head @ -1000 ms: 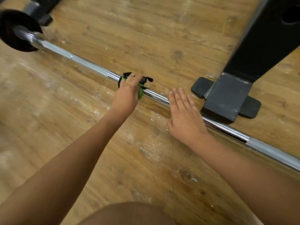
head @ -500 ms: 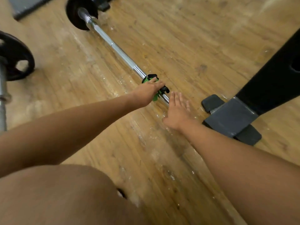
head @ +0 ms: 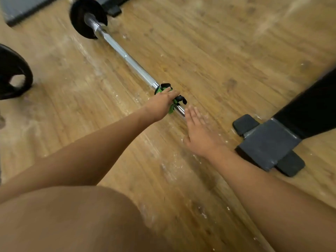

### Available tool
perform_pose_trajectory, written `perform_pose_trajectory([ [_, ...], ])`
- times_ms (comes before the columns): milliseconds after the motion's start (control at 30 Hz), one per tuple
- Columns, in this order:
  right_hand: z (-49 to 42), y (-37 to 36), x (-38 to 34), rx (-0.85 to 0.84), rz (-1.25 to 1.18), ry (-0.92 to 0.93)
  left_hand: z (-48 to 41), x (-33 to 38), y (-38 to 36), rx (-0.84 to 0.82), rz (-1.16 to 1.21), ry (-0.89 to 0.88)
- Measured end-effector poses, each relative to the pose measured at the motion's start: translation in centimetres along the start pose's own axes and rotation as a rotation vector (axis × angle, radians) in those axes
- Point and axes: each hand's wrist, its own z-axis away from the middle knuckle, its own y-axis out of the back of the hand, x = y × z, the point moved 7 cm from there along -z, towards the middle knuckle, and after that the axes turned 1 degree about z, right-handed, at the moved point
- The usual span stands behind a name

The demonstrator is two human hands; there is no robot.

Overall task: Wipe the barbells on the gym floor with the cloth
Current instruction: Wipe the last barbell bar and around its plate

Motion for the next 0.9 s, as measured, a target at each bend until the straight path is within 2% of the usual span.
perform_pose_trajectory([
  [233, -5.3, 0.5, -3.7, 0.028, 0.136, 0.044, -1.1, -3.0, 1.0, 0.024, 0.006, -0.235],
  [367, -6.1, 0.6, -3.2, 0.03, 0.151, 0.041, -4.2, -6.5, 2.4, 0.036, 0.04, -0.247],
  [500, -6.1, 0.8, -3.0, 0.025, 0.208, 0.016, -3.4, -6.9, 2.1, 0.07, 0.062, -0.361],
  [633, -5.9, 0.9, -3.3, -0.121, 0.299, -0.016, -2.9, -8.9, 3.0, 0.068, 0.079, -0.31],
  [767, -6.4, 2.4, -2.8, -0.337, 0.343, 0.086, -3.1, -8.2, 3.2, 0.016, 0.084, -0.287],
  [900, -6.1, 2.7, -1.6, -0.362, 0.324, 0.168, -4.1, -8.6, 2.7, 0.016, 0.083, -0.299],
])
